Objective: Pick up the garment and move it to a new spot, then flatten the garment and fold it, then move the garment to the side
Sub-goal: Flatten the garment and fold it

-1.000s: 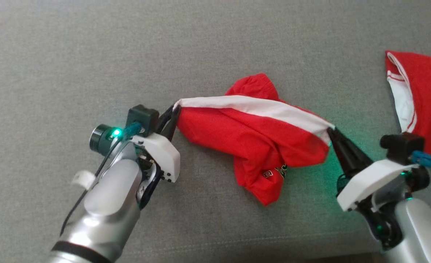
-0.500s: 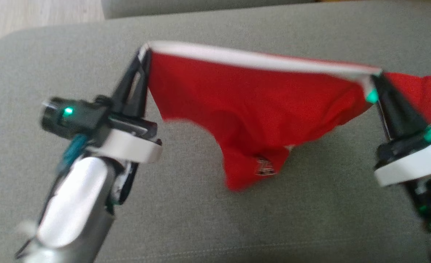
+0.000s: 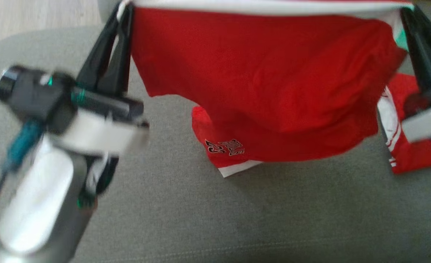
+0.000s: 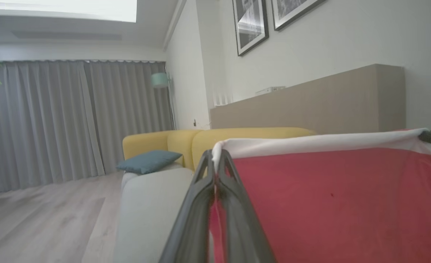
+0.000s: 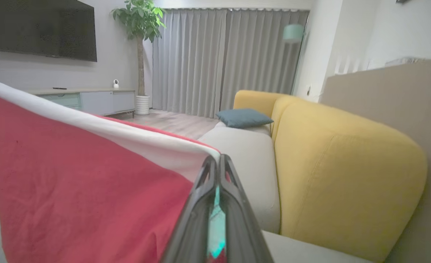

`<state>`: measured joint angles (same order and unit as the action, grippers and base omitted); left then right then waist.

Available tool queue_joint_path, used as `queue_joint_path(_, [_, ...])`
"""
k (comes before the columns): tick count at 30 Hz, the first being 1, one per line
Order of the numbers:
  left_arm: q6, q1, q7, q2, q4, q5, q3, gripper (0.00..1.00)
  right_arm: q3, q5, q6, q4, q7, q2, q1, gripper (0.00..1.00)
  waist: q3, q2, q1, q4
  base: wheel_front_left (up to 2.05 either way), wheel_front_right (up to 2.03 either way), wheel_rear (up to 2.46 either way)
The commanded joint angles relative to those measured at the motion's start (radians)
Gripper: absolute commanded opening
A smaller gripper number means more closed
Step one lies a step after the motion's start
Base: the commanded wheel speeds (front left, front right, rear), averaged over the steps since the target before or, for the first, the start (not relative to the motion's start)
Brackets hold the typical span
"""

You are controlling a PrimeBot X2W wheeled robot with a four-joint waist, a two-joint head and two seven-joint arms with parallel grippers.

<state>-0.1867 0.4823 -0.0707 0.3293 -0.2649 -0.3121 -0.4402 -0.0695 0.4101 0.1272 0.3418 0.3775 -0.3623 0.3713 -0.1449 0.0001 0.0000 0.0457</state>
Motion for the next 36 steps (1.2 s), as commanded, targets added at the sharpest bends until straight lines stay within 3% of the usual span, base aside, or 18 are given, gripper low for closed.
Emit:
queue_joint_path(1, [0.017,0.128,-0.003,0.005,0.026,-0.019,0.056,0.00,-0.023,0.022,0.003,-0.019,-0.001,-0.030,0.097,0.00,-0.028,-0.0001,0.0000,-0.004,0.00,0.00,0.00])
queue_joint_path(5, [0.056,0.266,-0.043,-0.023,0.186,-0.032,0.064,0.00,-0.063,0.057,0.003,-0.162,-0.028,-0.039,0.244,0.00,-0.060,-0.0001,0.0000,-0.006,0.00,0.00,0.00])
queue_joint_path(9, [0.105,0.463,-0.136,-0.070,0.448,-0.029,0.070,0.00,-0.129,0.083,0.003,-0.383,-0.099,-0.028,0.471,0.00,-0.095,-0.0001,0.0000,-0.005,0.00,0.00,0.00])
queue_joint_path(14, [0.143,0.671,-0.187,-0.111,0.737,-0.009,0.095,0.00,-0.211,0.086,0.003,-0.652,-0.240,0.039,0.716,0.00,-0.131,-0.0001,0.0000,0.016,0.00,0.00,0.00])
queue_joint_path(18, [0.156,0.732,-0.190,-0.140,0.852,0.024,0.118,0.00,-0.299,0.084,0.003,-0.843,-0.365,0.092,0.817,0.00,-0.167,-0.0001,0.0000,0.028,0.00,0.00,0.00])
queue_joint_path(28, [0.175,0.536,-0.191,-0.246,1.195,-0.001,0.169,0.00,-0.573,0.162,0.003,-1.211,-0.547,0.189,0.708,0.00,-0.225,-0.0001,0.0000,0.020,0.00,0.00,0.00])
queue_joint_path(31, [0.175,0.484,-0.191,-0.261,1.226,-0.007,0.183,0.00,-0.619,0.209,0.003,-1.260,-0.586,0.206,0.652,0.00,-0.229,-0.0001,0.0000,0.019,0.00,0.00,0.00])
queue_joint_path(36, [0.169,0.367,-0.191,-0.271,1.154,0.008,0.210,0.00,-0.652,0.279,0.003,-1.260,-0.629,0.200,0.542,0.00,-0.206,-0.0001,0.0000,0.020,0.00,0.00,0.00])
